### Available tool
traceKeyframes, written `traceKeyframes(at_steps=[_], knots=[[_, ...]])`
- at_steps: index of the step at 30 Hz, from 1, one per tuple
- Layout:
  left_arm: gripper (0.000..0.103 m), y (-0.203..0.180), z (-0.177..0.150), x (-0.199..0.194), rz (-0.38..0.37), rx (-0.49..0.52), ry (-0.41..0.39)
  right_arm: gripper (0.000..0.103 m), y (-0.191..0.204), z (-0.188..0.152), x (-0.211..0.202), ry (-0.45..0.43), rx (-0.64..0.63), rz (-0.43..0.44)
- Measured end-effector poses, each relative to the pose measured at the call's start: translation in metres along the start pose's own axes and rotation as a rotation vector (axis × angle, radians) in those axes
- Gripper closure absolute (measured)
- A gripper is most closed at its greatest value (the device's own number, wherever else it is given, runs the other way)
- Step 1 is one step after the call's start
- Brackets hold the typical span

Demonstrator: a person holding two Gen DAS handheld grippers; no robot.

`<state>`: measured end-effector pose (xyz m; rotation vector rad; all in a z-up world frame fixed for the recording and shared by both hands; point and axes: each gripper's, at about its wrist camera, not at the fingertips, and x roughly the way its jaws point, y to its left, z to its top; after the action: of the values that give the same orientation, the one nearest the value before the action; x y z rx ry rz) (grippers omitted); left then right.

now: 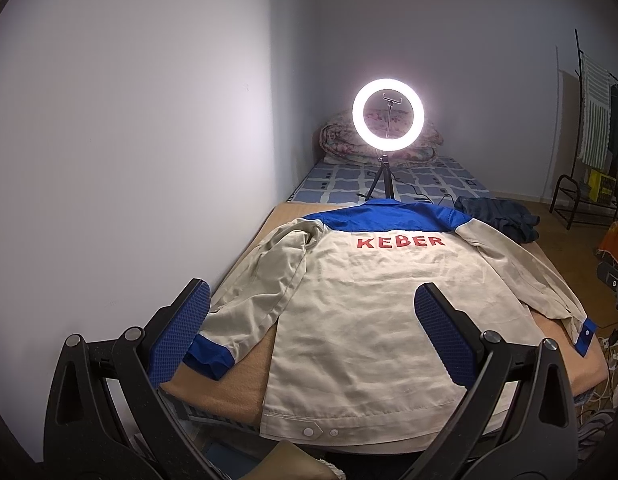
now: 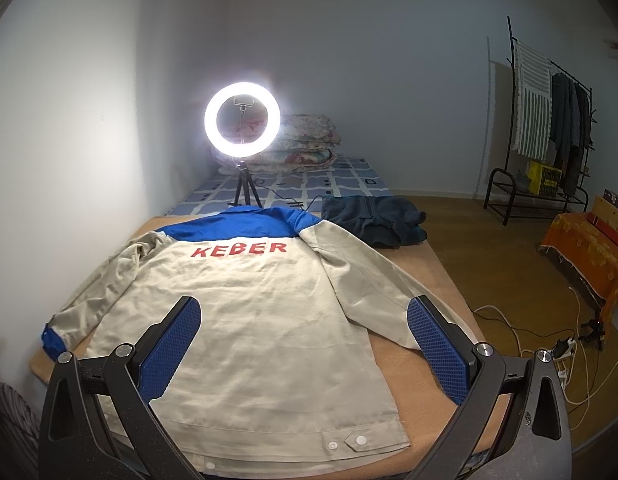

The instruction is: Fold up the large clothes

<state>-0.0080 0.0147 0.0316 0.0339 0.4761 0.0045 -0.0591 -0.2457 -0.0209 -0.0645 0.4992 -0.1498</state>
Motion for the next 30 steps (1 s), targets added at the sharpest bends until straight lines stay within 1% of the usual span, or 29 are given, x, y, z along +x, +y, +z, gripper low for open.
traceKeyframes(at_steps=[6,19,23,26,30], knots=[[0.0,0.006,0.001,0.008,0.009,0.002,0.006,0.0,0.01,0.004,0.005,0.003,-0.009,0.005],[0.0,0.019,-0.016,0.02,0.044,0.005,0.007,0.0,0.041,0.009,0.018,0.009,-0.034,0.031],[0.0,0.034,-0.023,0.028,0.049,-0.014,0.023,0.0,0.059,0.012,0.026,0.0,-0.042,0.039],[0.0,0.048,-0.029,0.038,0.038,-0.013,0.049,0.0,0.075,0.013,0.033,0.005,-0.066,0.038],[0.0,0.061,-0.04,0.045,0.076,0.003,0.053,0.0,0.097,0.015,0.043,0.019,-0.077,0.06]])
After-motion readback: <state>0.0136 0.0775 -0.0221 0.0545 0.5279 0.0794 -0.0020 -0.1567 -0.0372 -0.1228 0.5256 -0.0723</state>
